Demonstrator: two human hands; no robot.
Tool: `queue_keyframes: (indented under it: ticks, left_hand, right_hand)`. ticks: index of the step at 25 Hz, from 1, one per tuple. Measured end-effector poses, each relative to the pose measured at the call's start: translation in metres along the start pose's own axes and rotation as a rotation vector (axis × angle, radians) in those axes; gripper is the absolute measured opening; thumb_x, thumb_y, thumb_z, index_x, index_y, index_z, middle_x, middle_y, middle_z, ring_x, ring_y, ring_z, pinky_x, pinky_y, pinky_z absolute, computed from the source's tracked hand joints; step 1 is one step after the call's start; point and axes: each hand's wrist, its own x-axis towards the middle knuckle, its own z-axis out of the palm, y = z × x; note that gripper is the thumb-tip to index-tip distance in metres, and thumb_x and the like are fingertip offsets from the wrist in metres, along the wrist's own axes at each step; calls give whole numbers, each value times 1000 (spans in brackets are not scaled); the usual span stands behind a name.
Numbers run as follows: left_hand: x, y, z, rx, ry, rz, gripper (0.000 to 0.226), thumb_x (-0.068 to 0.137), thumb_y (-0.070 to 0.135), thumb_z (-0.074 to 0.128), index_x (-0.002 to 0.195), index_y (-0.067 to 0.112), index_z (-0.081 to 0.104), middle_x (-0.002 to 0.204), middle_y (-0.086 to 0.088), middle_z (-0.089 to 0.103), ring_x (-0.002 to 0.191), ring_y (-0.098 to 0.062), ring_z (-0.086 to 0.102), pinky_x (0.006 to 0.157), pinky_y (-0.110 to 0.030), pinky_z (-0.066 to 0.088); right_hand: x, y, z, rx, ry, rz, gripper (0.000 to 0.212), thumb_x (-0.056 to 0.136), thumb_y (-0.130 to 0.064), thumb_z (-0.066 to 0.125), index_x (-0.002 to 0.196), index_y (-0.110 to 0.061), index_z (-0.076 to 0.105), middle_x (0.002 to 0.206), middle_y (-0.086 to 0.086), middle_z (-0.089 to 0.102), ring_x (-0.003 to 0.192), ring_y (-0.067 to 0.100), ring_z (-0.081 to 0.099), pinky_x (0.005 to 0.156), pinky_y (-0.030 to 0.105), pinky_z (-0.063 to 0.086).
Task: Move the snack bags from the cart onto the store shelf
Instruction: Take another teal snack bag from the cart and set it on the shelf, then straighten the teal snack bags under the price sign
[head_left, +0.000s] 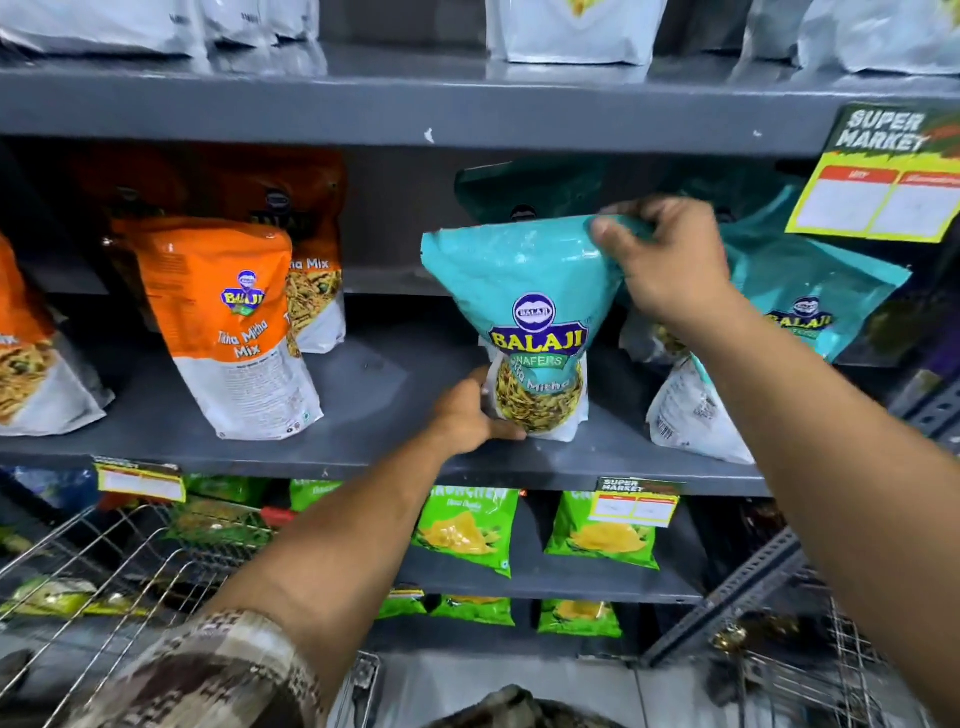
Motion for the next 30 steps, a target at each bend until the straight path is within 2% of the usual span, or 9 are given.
queue_keyframes:
  ticks: [5,9,11,13,16,18,21,26,30]
  left_hand:
    - [-4,11,-1,357,169,-10,93,33,64,80,114,27,55,116,0,68,117,-26,56,105,-45,38]
    - [-66,8,29,185,644,197,78,41,66,78,90,15,46,90,-2,52,88,-20,44,77,-34,37]
    - [-89,25,72,179,507,452,56,60,54,76,89,18,44,88,-3,52,86,-16,42,75,-31,37]
    - [-85,62,118,111,245,511,41,76,37,69,106,17,51,105,-8,58,100,-15,48,89,-32,41]
    - [-59,132,166,-135,125,248,49,91,27,54,134,7,43,135,-13,50,126,-25,46,100,-22,30]
    - [-46,153,185,-288,142,78,49,96,30,45,140,9,40,143,-11,46,132,-26,43,97,-20,28]
    - [-33,152,197,-417,142,-6,58,94,45,37,138,7,43,147,-9,45,136,-22,41,111,-29,30]
    - [-2,161,192,-601,221,-75,27,95,33,43,77,20,59,87,6,60,95,-13,49,82,-27,38]
    - [37,160,176,-536,109,-209,60,87,61,38,121,16,61,122,6,56,114,-17,51,102,-37,39]
  right_hand:
    - [-5,12,0,-26,249,-143,31,84,-37,60,105,-15,67,103,-2,71,89,2,61,84,22,48]
    - [-3,36,-64,-641,107,-158,52,90,-49,39,97,-2,58,92,28,65,99,47,58,84,42,47]
    - [4,58,-105,-951,174,-162,53,88,-47,38,94,1,60,96,32,64,104,51,54,95,55,42]
    - [4,83,-135,-1064,288,-105,54,87,-47,43,119,-5,53,124,30,53,122,48,42,110,63,19]
    - [-18,121,-152,-496,414,-59,62,91,-46,39,138,-6,33,144,21,39,135,27,34,117,34,15]
    - [-40,152,-152,0,411,158,53,99,-37,28,141,-5,32,149,15,36,127,10,33,100,6,23]
    - [-60,208,-139,138,134,465,39,99,-31,31,114,-6,58,119,19,59,101,14,45,76,20,34]
    - [-87,246,-121,252,116,343,16,92,-15,53,105,-15,61,106,6,65,99,18,59,88,26,45]
    - [-124,236,-109,147,92,276,20,88,-18,59,107,-18,57,98,4,61,89,6,62,84,16,47]
